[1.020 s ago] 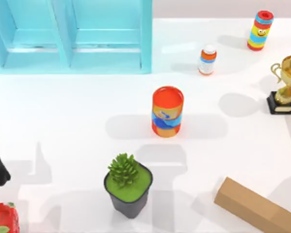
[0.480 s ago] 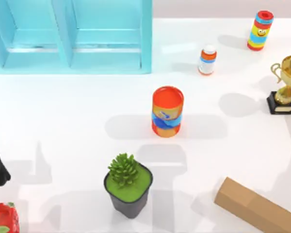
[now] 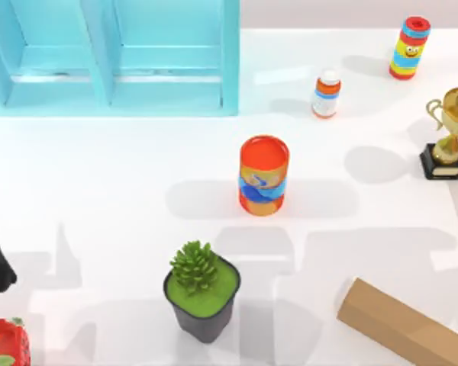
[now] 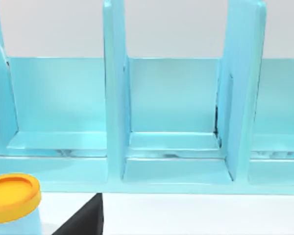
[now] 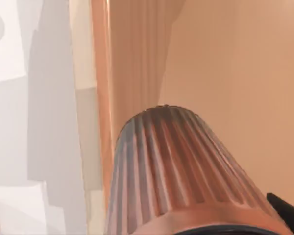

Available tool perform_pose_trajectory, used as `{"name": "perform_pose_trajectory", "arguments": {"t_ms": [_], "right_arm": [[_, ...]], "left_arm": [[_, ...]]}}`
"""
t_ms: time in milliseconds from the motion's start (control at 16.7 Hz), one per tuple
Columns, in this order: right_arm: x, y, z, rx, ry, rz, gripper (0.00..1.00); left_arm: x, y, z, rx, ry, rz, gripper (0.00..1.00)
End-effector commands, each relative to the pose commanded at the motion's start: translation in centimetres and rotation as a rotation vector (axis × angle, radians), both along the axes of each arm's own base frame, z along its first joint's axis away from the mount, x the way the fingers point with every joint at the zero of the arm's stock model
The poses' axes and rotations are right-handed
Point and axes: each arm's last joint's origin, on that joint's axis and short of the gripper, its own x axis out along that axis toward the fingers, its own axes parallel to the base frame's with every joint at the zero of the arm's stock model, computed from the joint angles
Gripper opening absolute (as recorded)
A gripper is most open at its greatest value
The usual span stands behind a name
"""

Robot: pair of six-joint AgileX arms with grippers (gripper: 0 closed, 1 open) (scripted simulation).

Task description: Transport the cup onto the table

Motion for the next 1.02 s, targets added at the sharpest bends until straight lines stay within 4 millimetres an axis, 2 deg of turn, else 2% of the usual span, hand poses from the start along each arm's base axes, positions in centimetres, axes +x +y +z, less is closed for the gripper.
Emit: {"name": "perform_pose_trajectory", "arguments": {"t_ms": [180,480,600,780,1020], "right_arm": [[0.2,0.9,-0.5,0.011,0.06,0.011,0.0],[0.2,0.8,-0.6,0.013,0.063,0.006,0.0],[0.6,1.7,-0.7,0.014,0.073,0.006,0.0],[1.7,5.2,-0.7,0.01,0.096,0.006,0.0],[2.5,12.6,-0.8,-0.013,0.127,0.007,0.0]], "left_arm": [[0.0,0.0,0.0,0.0,0.0,0.0,1.0],[0.0,0.0,0.0,0.0,0.0,0.0,1.0],[0.0,0.0,0.0,0.0,0.0,0.0,1.0],[0.0,0.0,0.0,0.0,0.0,0.0,1.0],[0.0,0.0,0.0,0.0,0.0,0.0,1.0]]}}
